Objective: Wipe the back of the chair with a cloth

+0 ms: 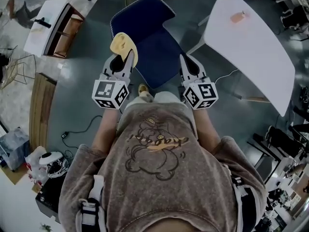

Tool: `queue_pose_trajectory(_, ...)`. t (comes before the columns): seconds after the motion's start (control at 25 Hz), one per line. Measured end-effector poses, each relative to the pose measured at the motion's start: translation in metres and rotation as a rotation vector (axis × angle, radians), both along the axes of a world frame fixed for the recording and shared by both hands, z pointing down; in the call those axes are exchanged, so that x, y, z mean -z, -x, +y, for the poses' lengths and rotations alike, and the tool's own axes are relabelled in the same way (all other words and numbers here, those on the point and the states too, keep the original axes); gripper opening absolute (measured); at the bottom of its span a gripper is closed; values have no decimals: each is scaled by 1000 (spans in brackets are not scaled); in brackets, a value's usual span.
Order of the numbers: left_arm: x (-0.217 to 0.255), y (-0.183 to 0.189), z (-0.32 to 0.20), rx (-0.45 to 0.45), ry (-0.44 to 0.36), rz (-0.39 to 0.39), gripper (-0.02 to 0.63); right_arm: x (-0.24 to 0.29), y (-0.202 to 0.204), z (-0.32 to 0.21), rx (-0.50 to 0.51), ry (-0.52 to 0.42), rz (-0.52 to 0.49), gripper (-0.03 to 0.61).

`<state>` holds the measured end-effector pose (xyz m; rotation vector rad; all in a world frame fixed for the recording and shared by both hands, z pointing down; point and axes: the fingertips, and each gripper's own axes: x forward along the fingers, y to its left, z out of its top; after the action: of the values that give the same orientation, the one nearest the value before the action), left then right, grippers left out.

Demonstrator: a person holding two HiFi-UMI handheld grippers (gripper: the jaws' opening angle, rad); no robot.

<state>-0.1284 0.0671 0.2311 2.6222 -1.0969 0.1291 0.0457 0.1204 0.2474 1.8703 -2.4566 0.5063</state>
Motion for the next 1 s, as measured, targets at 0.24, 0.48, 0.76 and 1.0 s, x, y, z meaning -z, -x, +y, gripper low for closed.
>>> queue_pose_trajectory(0.24, 0, -17, -19, 35, 11, -11, 57, -4, -23, -24, 16, 18, -5, 26)
queue_pose_trajectory(0.48, -1, -29, -47, 87, 3, -18, 57, -6, -45, -63, 62, 18, -4, 25)
queue_pose_trajectory(0.76, -22, -40, -90, 103, 8, -47, 58, -33, -43, -105, 126, 59, -20, 25)
queue_pose_trajectory(1.0, -61, -23, -124, 182, 34, -37, 57, -64, -18, -145, 196, 73, -19, 26)
